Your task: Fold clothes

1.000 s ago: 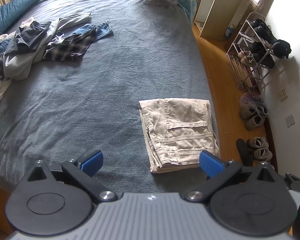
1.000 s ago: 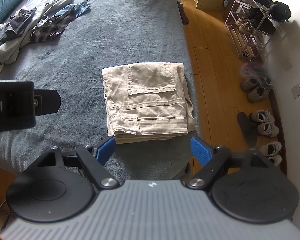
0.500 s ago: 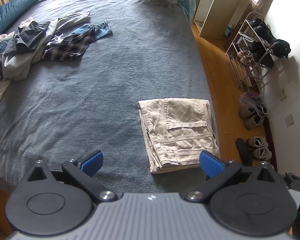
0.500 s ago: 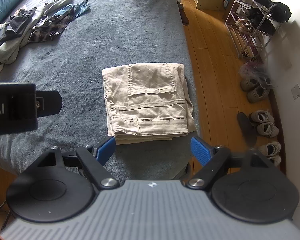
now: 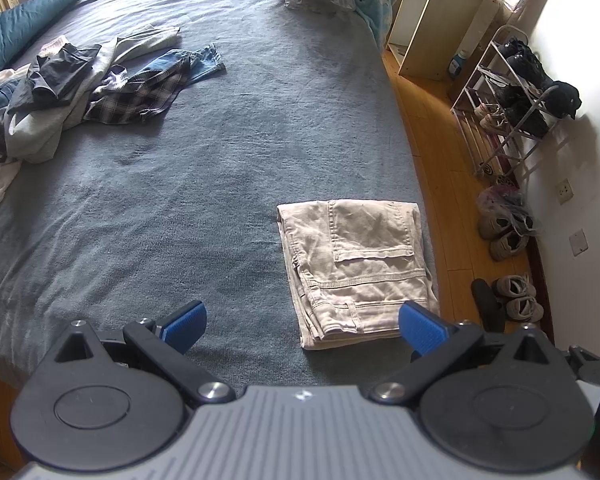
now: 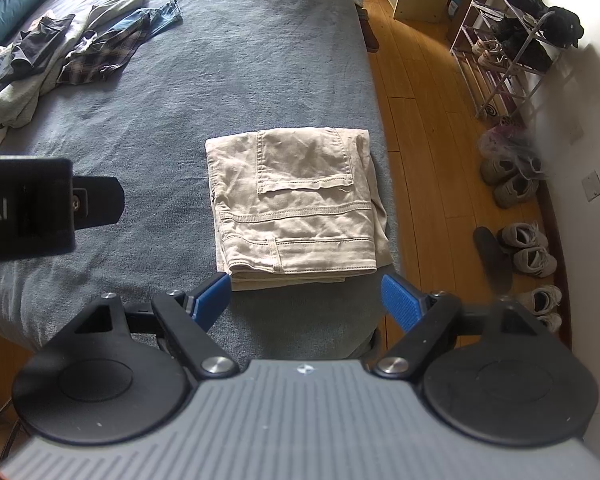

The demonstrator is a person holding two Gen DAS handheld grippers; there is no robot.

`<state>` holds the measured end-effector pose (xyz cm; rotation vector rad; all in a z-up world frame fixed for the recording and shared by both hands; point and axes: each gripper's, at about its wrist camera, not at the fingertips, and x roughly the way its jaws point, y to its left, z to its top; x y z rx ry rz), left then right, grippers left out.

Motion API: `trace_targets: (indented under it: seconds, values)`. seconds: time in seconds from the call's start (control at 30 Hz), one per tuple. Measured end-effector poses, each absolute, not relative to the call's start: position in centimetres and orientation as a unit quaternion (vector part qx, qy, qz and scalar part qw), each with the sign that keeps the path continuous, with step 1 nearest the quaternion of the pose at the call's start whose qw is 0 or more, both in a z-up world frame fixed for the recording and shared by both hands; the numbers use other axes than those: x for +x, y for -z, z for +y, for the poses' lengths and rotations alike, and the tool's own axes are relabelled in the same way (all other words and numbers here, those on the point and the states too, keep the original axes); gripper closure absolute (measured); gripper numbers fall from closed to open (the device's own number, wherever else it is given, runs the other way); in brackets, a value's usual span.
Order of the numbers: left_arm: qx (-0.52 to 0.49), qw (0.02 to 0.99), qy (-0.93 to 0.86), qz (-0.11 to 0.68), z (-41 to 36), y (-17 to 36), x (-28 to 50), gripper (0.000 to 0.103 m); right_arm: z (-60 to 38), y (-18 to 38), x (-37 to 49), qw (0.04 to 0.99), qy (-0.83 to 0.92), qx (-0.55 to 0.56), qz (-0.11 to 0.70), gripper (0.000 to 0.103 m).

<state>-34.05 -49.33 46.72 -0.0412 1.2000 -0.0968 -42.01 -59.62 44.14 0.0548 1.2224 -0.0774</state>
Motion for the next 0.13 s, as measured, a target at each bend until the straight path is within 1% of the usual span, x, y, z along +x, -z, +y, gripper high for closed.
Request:
trace_targets:
  seconds: [0.13]
  values:
    - [-0.020,0.824,0.046,0.564,-49.25,-46.74,-34.15,0.000,-59.56,-44.18,-42.08,0.818,0.036,0.025,0.573,0.020]
